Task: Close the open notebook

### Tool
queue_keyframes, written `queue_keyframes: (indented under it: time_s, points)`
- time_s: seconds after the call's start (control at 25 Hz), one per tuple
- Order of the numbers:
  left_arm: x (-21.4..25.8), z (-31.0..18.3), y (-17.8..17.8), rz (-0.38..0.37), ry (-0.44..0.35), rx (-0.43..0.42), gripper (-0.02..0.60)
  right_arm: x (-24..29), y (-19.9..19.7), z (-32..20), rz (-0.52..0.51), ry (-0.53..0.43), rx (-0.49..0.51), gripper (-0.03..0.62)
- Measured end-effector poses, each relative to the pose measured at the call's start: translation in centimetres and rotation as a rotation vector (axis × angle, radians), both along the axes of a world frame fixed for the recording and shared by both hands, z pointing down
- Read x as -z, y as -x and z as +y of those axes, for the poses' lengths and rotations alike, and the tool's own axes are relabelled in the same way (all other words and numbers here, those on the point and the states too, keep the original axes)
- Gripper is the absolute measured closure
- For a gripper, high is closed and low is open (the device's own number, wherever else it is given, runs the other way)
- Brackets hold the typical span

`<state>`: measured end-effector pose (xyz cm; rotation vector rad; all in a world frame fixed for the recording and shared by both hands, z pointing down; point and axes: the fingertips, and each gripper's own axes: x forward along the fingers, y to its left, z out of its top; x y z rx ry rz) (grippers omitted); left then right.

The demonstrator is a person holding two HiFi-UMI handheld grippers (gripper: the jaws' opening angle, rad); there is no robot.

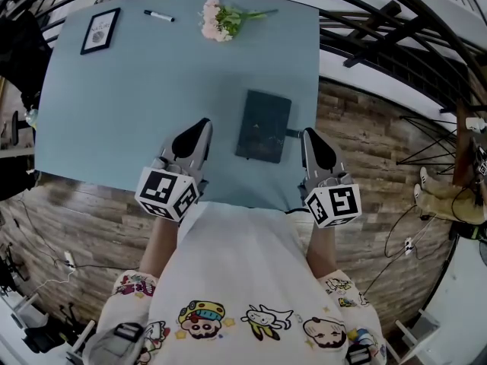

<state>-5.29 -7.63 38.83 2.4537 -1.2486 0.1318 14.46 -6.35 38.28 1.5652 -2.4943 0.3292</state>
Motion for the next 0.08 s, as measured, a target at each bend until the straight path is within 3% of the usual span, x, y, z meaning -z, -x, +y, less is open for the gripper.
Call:
queue_keyframes:
  time_s: [0.08]
  points:
    - [0.04, 0.03, -0.07, -0.002, -0.001, -0.002, 0.583, -0.02, -0.02, 0.01, 0.002, 0.001, 0.001, 0.586]
